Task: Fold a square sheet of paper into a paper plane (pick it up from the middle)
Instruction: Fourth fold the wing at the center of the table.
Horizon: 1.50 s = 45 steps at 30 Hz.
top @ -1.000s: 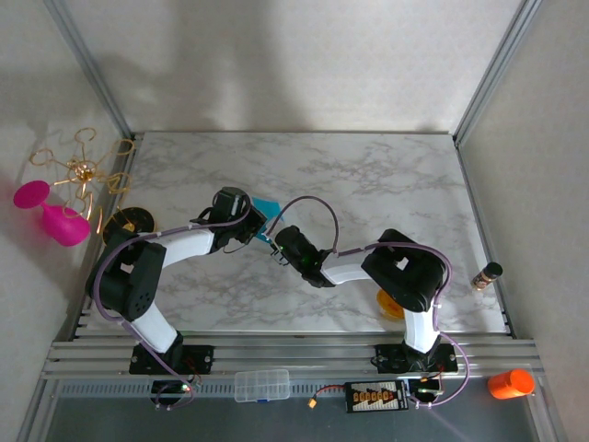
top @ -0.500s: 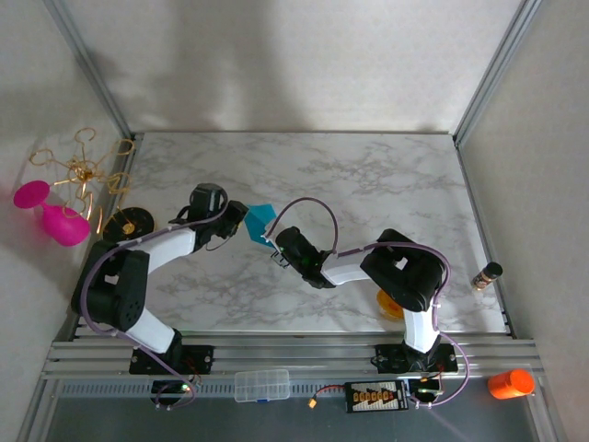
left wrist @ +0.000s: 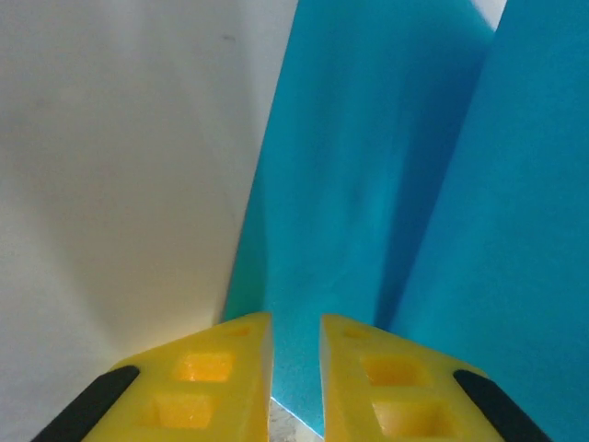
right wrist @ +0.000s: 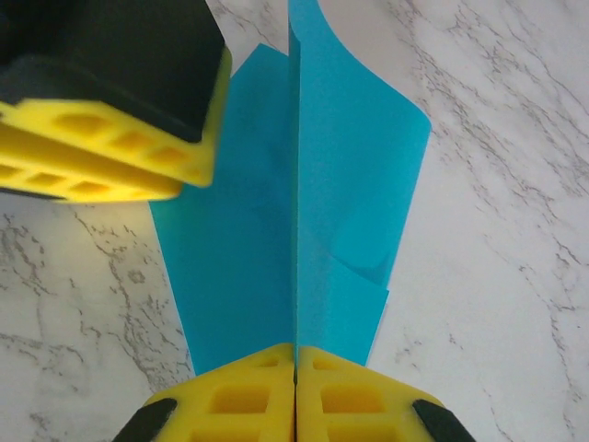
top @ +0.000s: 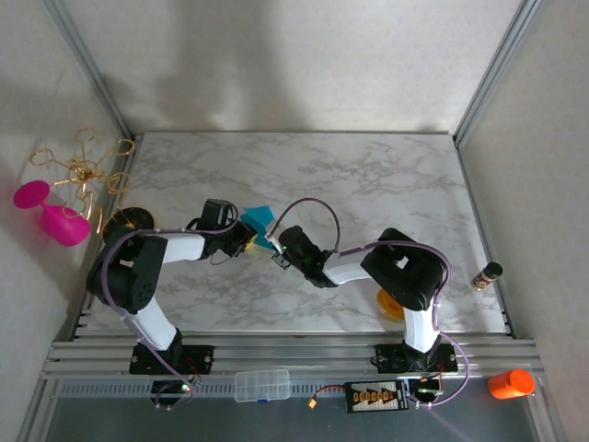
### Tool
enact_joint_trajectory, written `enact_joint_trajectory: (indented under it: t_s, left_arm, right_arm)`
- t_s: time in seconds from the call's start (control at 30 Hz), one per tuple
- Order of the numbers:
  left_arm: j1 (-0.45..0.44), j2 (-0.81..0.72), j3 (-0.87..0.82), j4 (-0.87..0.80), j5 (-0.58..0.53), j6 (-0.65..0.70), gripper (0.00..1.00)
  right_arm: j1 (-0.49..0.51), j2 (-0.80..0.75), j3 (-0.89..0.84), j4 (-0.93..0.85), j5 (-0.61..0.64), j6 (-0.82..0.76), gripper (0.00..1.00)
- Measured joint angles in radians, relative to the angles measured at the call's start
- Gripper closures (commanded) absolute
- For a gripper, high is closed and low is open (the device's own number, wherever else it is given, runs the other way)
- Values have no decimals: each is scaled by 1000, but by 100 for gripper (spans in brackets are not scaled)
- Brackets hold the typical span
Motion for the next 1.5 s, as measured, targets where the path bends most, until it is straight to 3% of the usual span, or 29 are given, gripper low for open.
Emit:
enact_joint_trajectory:
  t_s: [1.5]
  left_arm:
    - [-11,27,37,3,11,33,80]
  right_arm:
    - [-190,7,5,-28,-526,256,96]
